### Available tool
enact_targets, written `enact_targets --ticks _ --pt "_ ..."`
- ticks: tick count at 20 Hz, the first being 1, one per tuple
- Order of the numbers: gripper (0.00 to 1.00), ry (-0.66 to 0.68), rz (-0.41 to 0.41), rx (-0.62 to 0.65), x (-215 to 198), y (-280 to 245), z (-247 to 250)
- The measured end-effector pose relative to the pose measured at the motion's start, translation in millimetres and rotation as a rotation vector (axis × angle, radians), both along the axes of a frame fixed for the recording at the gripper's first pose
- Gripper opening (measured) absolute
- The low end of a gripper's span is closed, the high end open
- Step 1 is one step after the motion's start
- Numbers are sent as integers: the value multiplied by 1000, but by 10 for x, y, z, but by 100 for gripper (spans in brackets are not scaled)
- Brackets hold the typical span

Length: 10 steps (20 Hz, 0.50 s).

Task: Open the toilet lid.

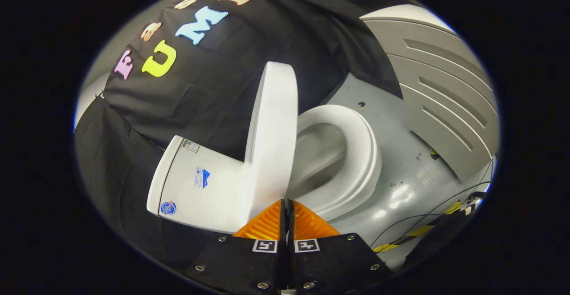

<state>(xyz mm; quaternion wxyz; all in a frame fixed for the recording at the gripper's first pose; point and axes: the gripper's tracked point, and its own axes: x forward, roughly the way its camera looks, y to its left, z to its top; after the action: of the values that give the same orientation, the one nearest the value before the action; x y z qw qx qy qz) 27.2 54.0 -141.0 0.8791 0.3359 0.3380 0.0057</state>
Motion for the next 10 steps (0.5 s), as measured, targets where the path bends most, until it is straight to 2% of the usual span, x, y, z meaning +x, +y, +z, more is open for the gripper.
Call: enact_targets --ticks 10 --pt "0 -62 8 -146 27 287 346"
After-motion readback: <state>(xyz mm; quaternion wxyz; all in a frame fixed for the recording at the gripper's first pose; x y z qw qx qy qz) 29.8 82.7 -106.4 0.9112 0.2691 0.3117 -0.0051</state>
